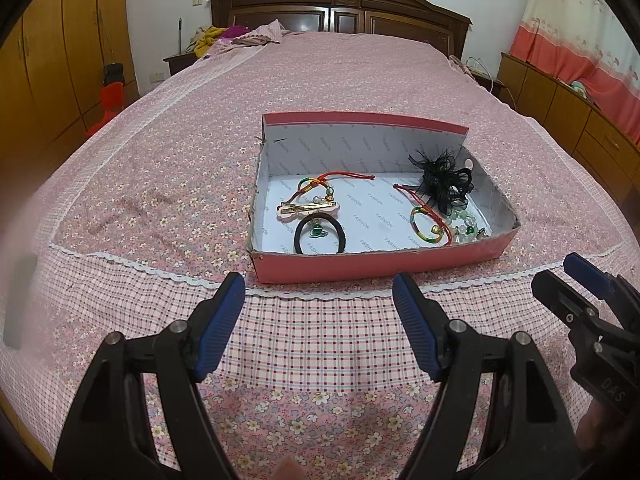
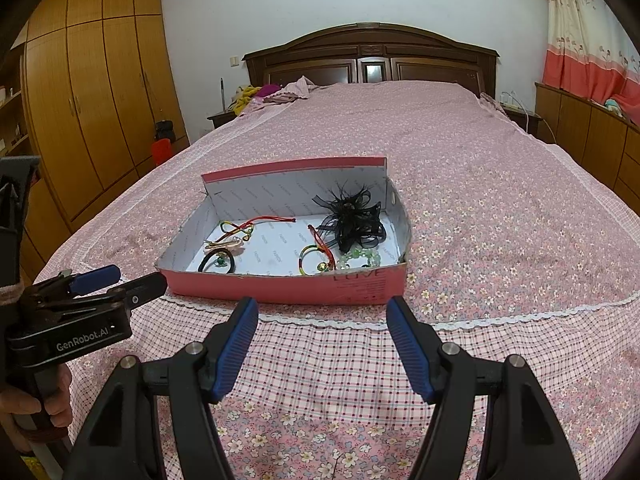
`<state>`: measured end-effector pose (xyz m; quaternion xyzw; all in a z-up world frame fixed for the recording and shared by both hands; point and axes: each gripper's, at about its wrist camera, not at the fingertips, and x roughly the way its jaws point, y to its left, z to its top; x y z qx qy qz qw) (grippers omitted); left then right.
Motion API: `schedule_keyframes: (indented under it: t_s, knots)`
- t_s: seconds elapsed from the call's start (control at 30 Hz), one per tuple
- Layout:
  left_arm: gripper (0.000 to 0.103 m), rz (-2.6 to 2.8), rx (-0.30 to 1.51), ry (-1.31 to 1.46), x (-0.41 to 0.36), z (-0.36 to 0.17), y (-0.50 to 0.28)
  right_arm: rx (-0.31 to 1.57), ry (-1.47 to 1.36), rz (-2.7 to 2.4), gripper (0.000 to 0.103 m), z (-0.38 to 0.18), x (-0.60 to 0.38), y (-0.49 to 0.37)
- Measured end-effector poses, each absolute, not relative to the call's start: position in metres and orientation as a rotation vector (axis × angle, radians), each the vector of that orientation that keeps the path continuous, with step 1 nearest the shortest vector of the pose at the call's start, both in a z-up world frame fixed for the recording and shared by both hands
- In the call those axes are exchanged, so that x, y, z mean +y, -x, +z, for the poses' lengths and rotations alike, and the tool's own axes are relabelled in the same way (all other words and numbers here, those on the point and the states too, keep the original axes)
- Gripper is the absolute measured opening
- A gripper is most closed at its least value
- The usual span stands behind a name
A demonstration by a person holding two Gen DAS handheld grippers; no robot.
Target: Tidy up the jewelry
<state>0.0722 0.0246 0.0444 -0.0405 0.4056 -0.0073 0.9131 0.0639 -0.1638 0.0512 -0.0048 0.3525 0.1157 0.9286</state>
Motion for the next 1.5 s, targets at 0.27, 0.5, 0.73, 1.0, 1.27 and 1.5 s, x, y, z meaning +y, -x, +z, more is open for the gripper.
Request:
schedule_keyframes:
  t_s: [0.27, 0.5, 0.73, 1.0, 1.27, 1.5]
  knots:
    - [0.069, -0.017, 0.836, 0.082, 0.0240, 0.0442, -0.0721, 0.723, 0.010, 0.237, 0.069, 0.0514, -0.1636, -0.0640]
    - [0.069, -0.016, 0.834, 0.079, 0.0238, 0.0444, -0.0718, 0.722, 0.010, 0.237, 0.069, 0.0515, -0.1635, -0.0640]
    - [0.069, -0.016, 0.833, 0.083, 0.0240, 0.0449, -0.0715, 0.722, 0.010, 0.237, 0.069, 0.0516, -0.1638, -0.0641]
    - [0.069, -0.014, 0.829, 0.087, 0.0258, 0.0479, -0.0717, 0.714, 0.013, 0.239, 0.069, 0.0551, -0.1625, -0.0639]
    - [0.069, -0.022, 0.817, 0.082, 0.0248, 0.0505, -0.0703, 0.712, 0.014, 0.238, 0.069, 0.0559, -0.1617, -0.0641]
    - [0.068, -0.028, 0.807, 0.075, 0.0224, 0.0527, -0.0694, 0.710, 0.014, 0.238, 0.069, 0.0569, -0.1623, -0.0639]
